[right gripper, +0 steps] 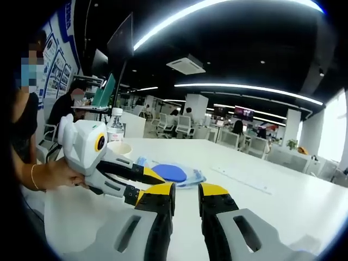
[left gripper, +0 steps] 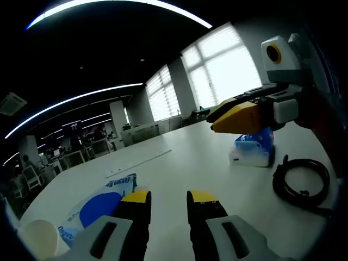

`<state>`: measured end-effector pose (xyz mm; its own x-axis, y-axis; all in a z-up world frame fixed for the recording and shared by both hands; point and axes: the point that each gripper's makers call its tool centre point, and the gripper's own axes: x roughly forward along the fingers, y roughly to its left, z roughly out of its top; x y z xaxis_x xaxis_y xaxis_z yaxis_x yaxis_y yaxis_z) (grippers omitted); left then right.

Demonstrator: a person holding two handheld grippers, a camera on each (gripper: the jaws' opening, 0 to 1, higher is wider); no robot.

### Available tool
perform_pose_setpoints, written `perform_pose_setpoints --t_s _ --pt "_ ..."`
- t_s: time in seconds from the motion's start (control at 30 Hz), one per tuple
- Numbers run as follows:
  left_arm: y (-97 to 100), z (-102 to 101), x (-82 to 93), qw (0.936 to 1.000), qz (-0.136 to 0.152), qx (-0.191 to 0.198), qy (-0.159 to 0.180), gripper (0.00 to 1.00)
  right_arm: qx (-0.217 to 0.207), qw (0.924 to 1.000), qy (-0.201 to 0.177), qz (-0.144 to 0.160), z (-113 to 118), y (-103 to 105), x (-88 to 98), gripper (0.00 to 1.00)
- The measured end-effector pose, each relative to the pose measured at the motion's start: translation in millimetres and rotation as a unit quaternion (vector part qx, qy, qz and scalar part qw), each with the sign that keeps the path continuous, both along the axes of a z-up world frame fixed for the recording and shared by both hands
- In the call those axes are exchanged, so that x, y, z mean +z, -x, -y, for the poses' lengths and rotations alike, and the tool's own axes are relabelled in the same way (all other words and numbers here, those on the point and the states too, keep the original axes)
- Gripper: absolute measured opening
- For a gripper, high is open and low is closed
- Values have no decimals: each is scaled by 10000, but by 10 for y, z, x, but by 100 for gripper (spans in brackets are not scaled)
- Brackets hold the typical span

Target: Arrange the tabletop items into an orderly group along one side of the table until the central work area is clear of visible clutter.

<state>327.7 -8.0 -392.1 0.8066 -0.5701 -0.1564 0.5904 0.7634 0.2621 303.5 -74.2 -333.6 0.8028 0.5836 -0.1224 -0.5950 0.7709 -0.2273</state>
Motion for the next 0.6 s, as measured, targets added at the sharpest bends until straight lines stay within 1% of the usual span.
perform_pose_setpoints --t_s 0.2,0.43,0.6 --pt "-27 -30 11 10000 34 71 -19 25 43 10000 44 -74 -58 -66 -31 16" --pt "-65 -87 27 9998 46 192 8 25 60 9999 149 -36 -118 -115 -2 16" --pt "-85 -123 40 9996 14 258 84 25 72 9998 173 -28 -140 -203 7 16"
